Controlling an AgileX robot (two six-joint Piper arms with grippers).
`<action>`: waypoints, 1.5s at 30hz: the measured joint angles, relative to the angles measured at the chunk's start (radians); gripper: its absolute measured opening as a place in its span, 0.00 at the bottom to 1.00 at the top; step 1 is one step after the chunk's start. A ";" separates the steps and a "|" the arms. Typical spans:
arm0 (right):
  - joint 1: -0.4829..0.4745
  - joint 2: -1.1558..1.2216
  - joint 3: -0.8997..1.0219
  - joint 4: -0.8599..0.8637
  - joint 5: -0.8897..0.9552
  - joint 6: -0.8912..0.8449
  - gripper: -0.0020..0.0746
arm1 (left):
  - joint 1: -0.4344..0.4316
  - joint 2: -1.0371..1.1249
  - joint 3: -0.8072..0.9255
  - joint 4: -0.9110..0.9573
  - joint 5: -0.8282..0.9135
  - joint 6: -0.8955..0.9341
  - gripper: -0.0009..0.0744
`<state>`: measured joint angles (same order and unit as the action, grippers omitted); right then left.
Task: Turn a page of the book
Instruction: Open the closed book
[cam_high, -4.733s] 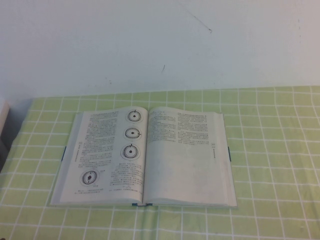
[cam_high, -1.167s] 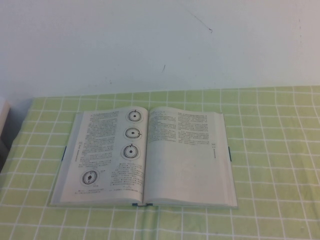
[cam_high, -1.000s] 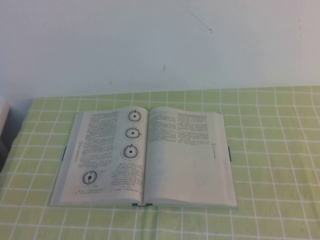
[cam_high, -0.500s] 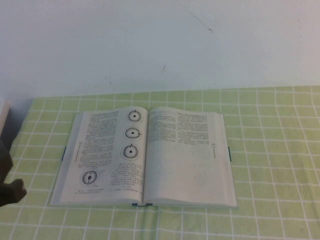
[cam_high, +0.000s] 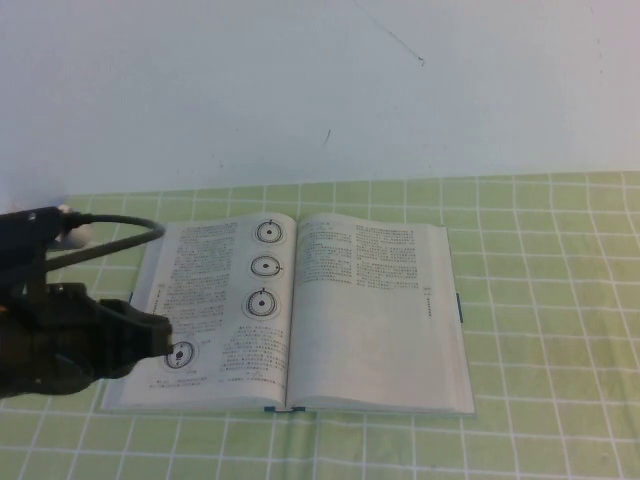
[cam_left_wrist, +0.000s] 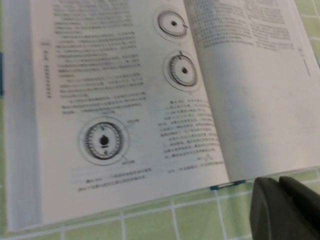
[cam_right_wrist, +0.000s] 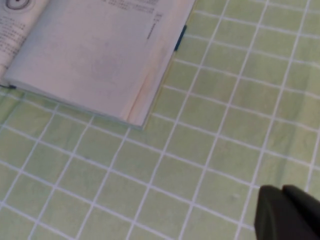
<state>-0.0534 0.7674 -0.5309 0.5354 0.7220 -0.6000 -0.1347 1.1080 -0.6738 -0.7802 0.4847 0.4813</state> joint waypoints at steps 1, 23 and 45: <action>0.000 0.019 0.000 0.019 0.001 -0.007 0.02 | 0.000 0.030 -0.006 -0.046 0.015 0.044 0.01; 0.302 0.739 -0.458 0.239 -0.031 -0.262 0.02 | 0.000 0.522 -0.303 -0.257 -0.061 0.337 0.01; 0.357 0.975 -0.644 0.312 -0.133 -0.243 0.45 | 0.000 0.547 -0.304 -0.230 -0.235 0.412 0.01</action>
<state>0.3040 1.7426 -1.1748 0.8470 0.5889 -0.8431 -0.1347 1.6547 -0.9782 -1.0099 0.2494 0.8934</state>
